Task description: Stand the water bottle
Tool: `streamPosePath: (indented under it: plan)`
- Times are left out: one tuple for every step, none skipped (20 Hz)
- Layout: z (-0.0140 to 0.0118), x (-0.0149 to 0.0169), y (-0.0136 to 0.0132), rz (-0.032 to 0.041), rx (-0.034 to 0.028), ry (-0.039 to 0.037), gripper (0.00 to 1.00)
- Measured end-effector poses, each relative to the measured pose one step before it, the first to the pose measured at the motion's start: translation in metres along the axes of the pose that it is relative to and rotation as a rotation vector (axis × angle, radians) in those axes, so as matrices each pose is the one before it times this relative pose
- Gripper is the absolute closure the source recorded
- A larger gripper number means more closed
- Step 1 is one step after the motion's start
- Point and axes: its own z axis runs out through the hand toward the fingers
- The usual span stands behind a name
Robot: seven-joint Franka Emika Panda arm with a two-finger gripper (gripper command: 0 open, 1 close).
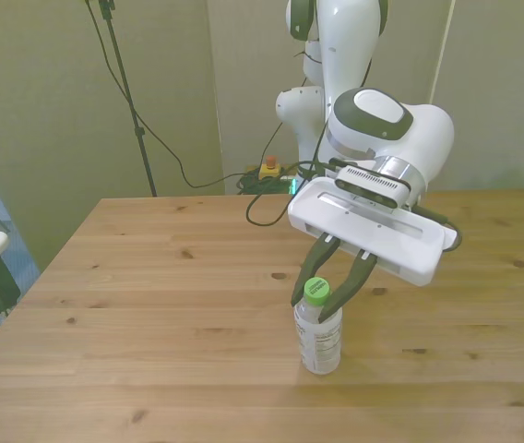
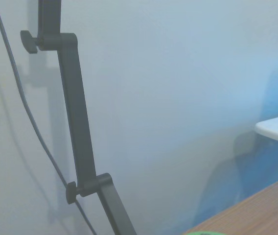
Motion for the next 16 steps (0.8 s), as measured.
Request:
streamPosePath:
  plan:
    - [-0.00061,-0.00038,-0.00033,0.0003,0.00054,-0.00216,0.0]
    - [-0.00075,0.0002,-0.00017,0.00097,-0.00045,-0.00301,0.0]
    - [-0.00078,-0.00003,-0.00002,0.00001,-0.00034,-0.00331,0.0]
    - [-0.0012,-0.00028,-0.00016,-0.00039,0.00014,-0.0037,0.0]
    - [-0.00154,-0.0006,-0.00023,-0.00014,0.00069,-0.00359,0.0]
    - [-0.00189,-0.00116,-0.00013,-0.00257,0.00213,-0.00327,0.0]
    - [-0.00224,-0.00084,0.00053,-0.00525,0.00246,-0.00235,0.0]
    - [-0.00216,-0.00041,0.00065,-0.00531,0.00238,-0.00139,0.0]
    - [-0.00187,-0.00102,0.00186,-0.00652,0.00011,-0.00229,0.0]
    - [-0.00073,-0.00213,0.00338,-0.00625,-0.00386,-0.00356,0.0]
    - [-0.00045,-0.0029,0.00326,-0.00646,-0.00367,-0.00446,0.0]
    - [-0.00018,-0.00223,0.00229,-0.00488,-0.00245,-0.00315,0.0]
    - [-0.00036,-0.00125,0.00134,-0.00185,-0.00195,-0.00243,0.0]
    - [-0.00084,-0.00073,0.0012,-0.00128,-0.00169,-0.00254,0.0]
    - [-0.00136,0.00009,0.00108,-0.00079,-0.00095,-0.00268,0.0]
    - [-0.00186,0.00112,0.00052,0.00042,0.00066,-0.00378,0.0]
